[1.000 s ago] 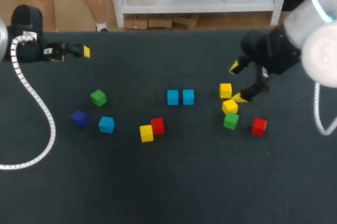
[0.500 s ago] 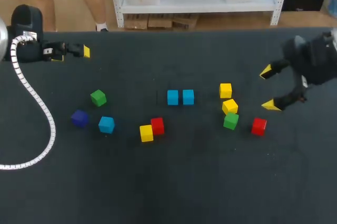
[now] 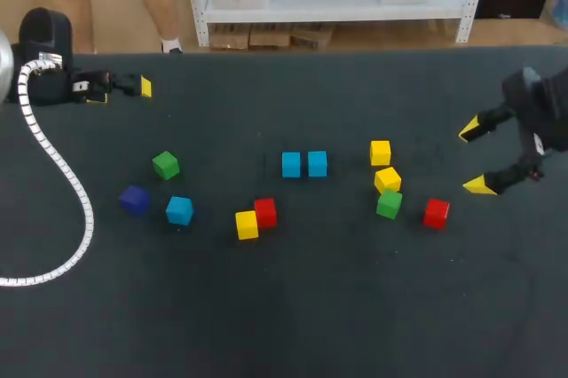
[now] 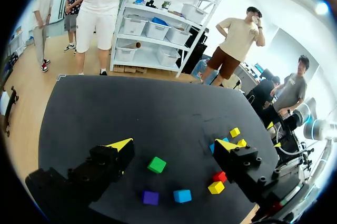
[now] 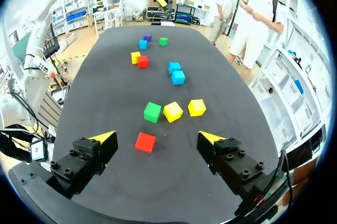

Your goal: Place the blue cubes, place green cubes on the blue cubes, place the yellow cubes on the green cubes, then place the red cubes on the yellow cubes, and place purple cube on the red cubes.

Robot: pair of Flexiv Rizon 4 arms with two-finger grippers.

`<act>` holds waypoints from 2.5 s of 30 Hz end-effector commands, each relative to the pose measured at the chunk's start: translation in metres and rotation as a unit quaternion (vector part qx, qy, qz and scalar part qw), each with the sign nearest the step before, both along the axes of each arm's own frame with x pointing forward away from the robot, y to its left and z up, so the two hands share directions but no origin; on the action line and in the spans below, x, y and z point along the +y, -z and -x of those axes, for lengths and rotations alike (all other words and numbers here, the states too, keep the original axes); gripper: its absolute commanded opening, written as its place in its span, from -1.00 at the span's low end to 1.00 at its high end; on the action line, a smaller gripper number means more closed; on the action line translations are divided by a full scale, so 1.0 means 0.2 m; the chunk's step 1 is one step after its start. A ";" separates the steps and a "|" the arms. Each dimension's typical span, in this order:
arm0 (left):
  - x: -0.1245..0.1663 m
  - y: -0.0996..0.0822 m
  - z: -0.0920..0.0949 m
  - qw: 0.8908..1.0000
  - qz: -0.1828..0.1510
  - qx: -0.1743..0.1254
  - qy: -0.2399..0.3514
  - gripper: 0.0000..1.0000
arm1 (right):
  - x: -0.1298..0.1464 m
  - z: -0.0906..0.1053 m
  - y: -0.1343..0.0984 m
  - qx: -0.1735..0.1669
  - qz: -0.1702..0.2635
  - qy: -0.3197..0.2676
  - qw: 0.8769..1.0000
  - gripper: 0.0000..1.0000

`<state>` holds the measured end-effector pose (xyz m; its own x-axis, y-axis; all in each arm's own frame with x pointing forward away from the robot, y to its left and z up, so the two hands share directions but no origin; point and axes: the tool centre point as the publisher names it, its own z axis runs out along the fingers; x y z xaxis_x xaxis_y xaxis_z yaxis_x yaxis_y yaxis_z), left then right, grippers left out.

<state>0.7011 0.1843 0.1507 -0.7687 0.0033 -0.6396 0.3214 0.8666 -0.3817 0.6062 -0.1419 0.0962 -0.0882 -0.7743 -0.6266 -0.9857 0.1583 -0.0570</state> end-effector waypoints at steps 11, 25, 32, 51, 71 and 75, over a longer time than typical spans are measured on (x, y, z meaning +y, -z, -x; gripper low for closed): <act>0.12 0.04 0.08 0.986 -0.022 -0.043 0.158 1.00 | 0.01 -0.01 -0.01 0.003 0.003 -0.001 1.000 1.00; 0.15 -0.02 0.17 0.831 -0.231 -0.069 0.501 1.00 | 0.01 -0.01 -0.01 0.003 0.003 -0.001 1.000 1.00; 0.13 -0.01 0.20 0.792 -0.267 -0.067 0.544 1.00 | 0.01 -0.01 -0.01 0.003 0.003 -0.001 1.000 1.00; 0.13 -0.01 0.20 0.792 -0.267 -0.067 0.544 1.00 | 0.01 -0.01 -0.01 0.003 0.003 -0.001 1.000 1.00; -0.02 0.17 0.29 0.689 -0.322 -0.092 0.642 1.00 | 0.01 -0.01 -0.01 0.003 0.003 -0.001 1.000 1.00; -0.04 0.21 0.30 0.673 -0.338 -0.085 0.653 1.00 | 0.01 -0.01 -0.01 0.003 0.003 -0.001 1.000 1.00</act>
